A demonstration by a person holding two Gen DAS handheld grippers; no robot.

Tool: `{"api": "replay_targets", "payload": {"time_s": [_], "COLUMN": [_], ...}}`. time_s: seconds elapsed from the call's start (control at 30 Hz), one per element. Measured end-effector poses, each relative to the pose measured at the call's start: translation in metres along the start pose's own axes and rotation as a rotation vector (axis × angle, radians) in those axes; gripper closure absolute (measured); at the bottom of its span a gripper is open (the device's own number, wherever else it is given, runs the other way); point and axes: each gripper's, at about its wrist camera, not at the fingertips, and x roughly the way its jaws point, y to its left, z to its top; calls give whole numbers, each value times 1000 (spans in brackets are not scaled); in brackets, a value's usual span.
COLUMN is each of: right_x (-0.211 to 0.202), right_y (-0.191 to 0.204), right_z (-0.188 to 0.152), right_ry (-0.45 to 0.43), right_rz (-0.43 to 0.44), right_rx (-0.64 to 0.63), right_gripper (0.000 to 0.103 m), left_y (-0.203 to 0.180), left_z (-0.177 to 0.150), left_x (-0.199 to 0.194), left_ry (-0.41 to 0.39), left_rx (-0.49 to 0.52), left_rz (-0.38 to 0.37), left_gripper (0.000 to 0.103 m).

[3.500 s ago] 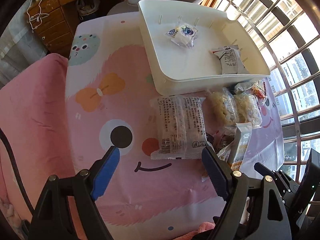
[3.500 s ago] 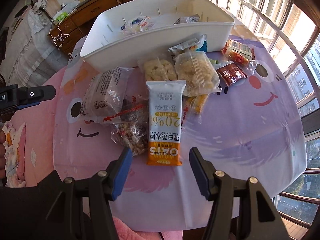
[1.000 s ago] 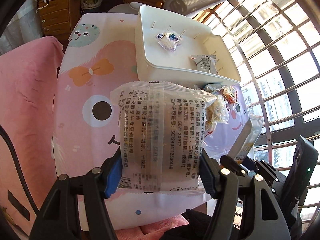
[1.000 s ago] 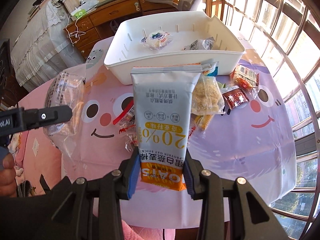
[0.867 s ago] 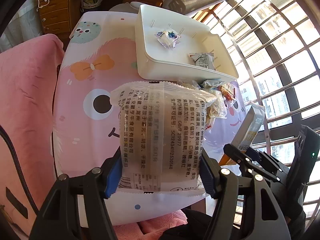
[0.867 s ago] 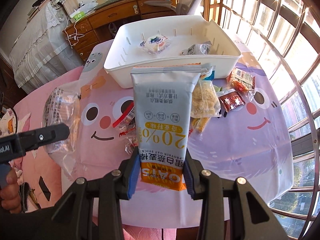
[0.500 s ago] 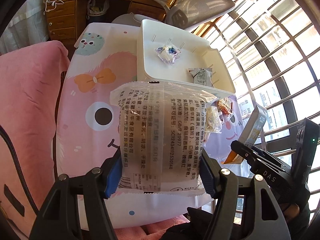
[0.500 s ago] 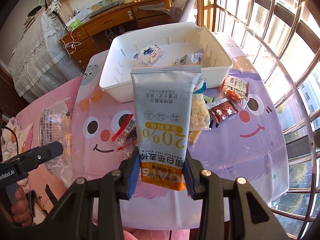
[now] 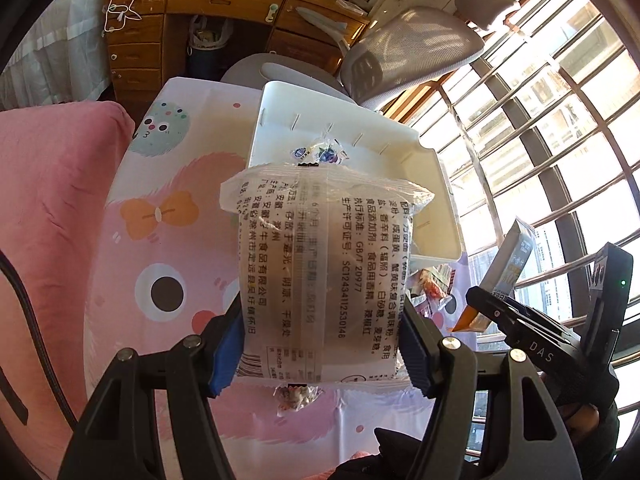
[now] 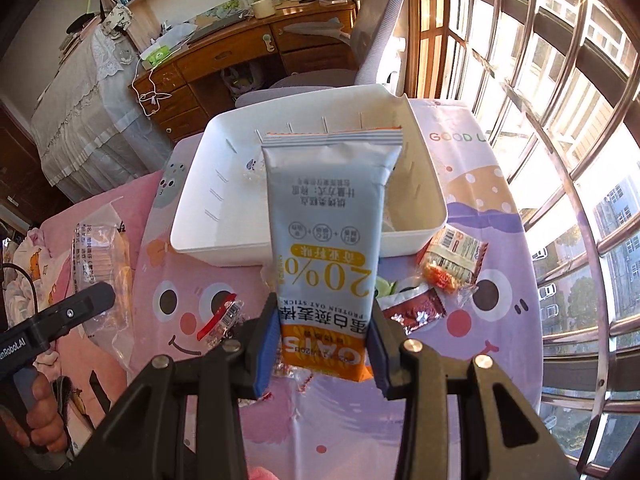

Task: Organize snacks
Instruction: 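Carry both snacks over the white basket and open both grippers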

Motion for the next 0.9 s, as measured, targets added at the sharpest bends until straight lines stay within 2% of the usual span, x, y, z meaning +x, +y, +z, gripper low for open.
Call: {"api": "replay_targets", "payload": {"time_s": [0.4,0.8,0.9], "right_x": [41,82,89], "right_y": [-40,-59,-60], "right_z": [57,74,75], "right_ry": [-25,-11,0], "right_rz": [74,133,131], "right_rx": [-76,-65,-61], "right_gripper": [63,63,62], "left_y": [-41,-66,-73], "left_z": [53,80,82], "left_x": [46,93,101], "left_ry": [-52,-47,-27], "left_rx": [-19,7,28], "left_rz": [29,40,56], "left_gripper": [37,37,32]}}
